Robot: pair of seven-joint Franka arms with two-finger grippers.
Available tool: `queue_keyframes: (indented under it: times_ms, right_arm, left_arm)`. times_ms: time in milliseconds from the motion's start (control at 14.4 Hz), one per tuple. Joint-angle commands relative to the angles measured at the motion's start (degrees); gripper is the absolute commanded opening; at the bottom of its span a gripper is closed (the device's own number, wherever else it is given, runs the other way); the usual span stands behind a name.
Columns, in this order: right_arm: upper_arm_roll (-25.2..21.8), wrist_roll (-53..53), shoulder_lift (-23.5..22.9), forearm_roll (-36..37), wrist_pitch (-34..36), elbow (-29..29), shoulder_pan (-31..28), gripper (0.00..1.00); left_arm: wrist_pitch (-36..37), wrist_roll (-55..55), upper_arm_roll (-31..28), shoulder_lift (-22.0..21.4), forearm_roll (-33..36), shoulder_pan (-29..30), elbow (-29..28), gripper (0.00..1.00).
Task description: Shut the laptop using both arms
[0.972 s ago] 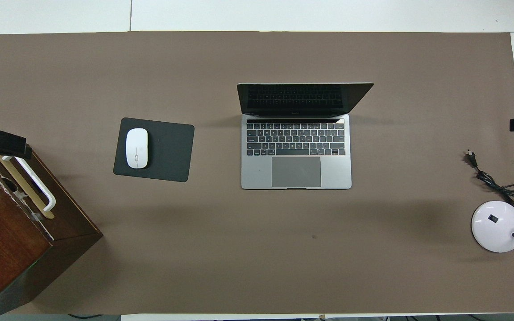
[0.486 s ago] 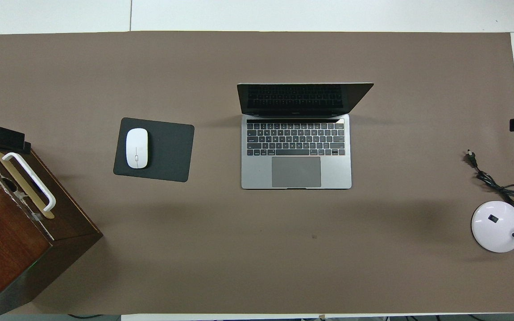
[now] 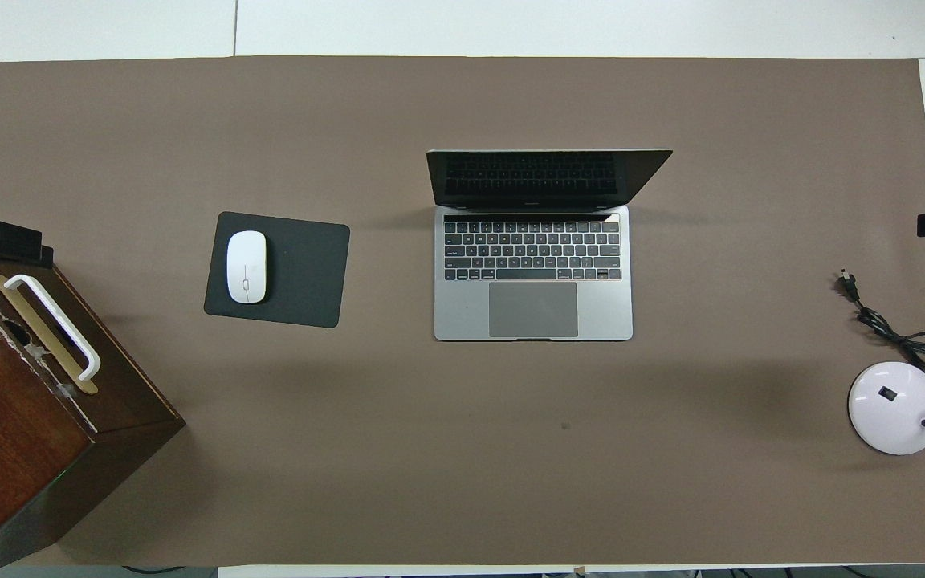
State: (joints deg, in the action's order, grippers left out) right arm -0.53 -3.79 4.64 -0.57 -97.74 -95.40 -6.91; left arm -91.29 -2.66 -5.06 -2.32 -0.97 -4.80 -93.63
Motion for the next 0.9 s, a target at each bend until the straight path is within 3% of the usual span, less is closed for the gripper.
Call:
queue_keyframes:
  times_ms: [0,278,347,555,625,694,763,833]
  right_arm:
    - [0.4,-0.3,0.2,-0.1,-0.7,-0.3,-0.4,1.0]
    - [0.4,-0.3,-0.3,0.0,-1.0,0.0,-0.3,1.0]
    - [0.4,-0.3,-0.5,0.0,-1.1,0.3,-0.4,0.96]
    - [0.4,-0.5,-2.6,0.7,-2.4,2.2,-0.9,0.61]
    - [0.4,-0.6,-3.7,0.8,-3.1,3.3,-1.2,0.55]
    - [0.4,-0.6,-5.1,0.8,-3.3,4.6,-1.3,0.47]
    - [0.4,-0.6,-6.6,0.8,-3.4,6.4,-1.3,0.38]
    - [0.3,-0.6,-7.8,0.9,-3.4,7.8,-1.3,0.25]
  left_arm:
    - [-0.9,-0.1,0.3,-0.6,-0.1,0.5,-0.5,1.0]
    - [-0.9,-0.1,0.2,-0.6,-0.1,0.6,-0.6,1.0]
    - [-0.9,-0.1,0.2,-0.6,-0.1,0.6,-0.6,1.0]
    - [-1.0,0.3,0.2,-0.6,-0.2,0.5,-0.7,1.0]
    - [-1.1,1.0,0.3,-0.6,-0.2,0.4,-0.7,1.0]
    - [-1.4,1.8,0.3,-0.6,-0.2,0.5,-0.7,0.91]
    - [-1.8,2.0,0.3,-0.6,-0.2,0.5,-0.7,0.73]
    - [-1.9,2.0,0.2,-0.6,-0.3,0.6,-0.7,0.44]
